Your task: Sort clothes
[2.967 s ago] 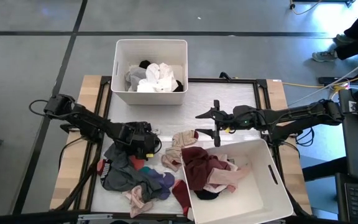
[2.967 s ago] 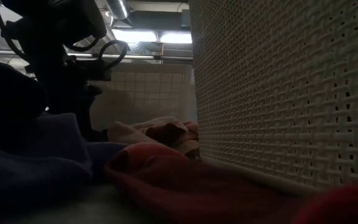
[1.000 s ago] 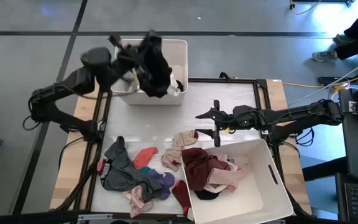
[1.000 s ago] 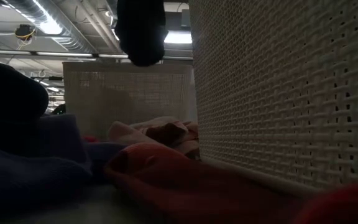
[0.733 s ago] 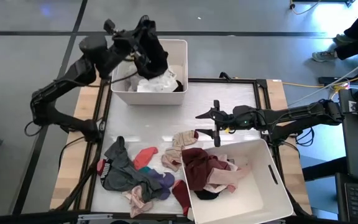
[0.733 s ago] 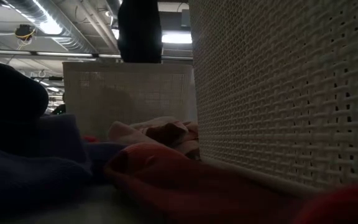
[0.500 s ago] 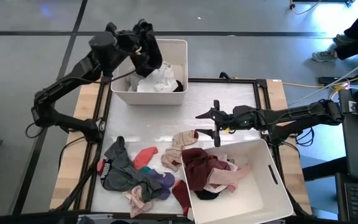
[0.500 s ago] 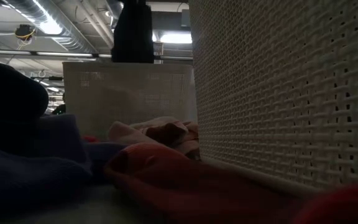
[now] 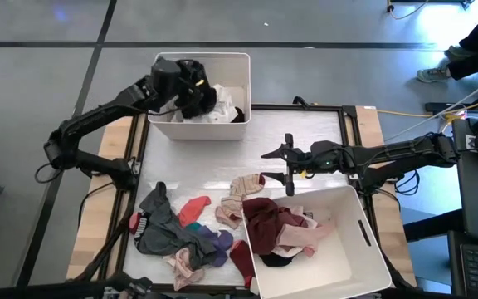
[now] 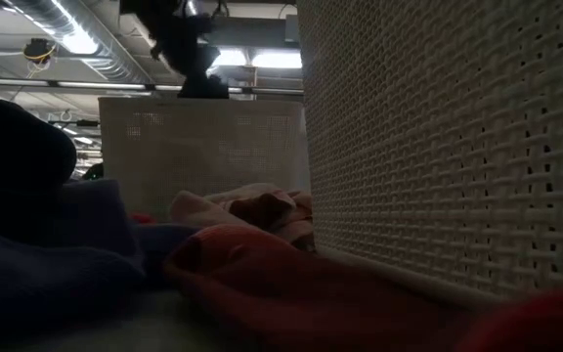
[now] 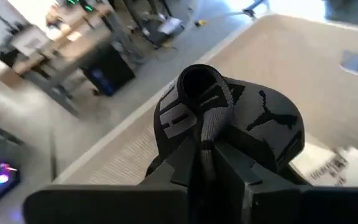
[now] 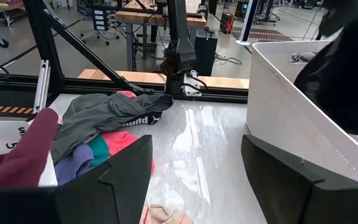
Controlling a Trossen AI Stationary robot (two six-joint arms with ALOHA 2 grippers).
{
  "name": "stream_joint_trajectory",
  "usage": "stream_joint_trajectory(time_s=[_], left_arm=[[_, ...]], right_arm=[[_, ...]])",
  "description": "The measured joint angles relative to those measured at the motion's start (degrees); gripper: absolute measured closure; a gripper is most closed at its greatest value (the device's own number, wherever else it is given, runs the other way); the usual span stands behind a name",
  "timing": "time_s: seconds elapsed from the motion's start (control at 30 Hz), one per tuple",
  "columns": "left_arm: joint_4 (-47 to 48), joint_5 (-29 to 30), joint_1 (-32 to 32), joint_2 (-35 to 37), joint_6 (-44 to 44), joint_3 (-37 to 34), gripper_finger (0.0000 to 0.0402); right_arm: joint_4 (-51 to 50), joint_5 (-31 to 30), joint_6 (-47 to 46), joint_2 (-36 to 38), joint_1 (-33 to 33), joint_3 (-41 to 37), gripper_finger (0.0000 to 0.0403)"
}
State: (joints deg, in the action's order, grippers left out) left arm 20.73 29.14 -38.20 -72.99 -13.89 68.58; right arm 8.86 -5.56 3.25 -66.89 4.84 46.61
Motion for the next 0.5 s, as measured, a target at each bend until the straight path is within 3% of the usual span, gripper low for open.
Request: stream_joint_trajectory(time_s=[0.3,0.5], left_arm=[[10.4,-6.1,-1.3,-0.5,5.4,-1.3,0.0261],[27.8,-12.3,-1.2,-0.5,8.0,6.1,0.0221]], right_arm=[[0.7,0.0,0.0,-1.0,0.0,0.0,0.0155],[0.7,0.0,0.0,-1.5,0.0,0.0,0.0155]])
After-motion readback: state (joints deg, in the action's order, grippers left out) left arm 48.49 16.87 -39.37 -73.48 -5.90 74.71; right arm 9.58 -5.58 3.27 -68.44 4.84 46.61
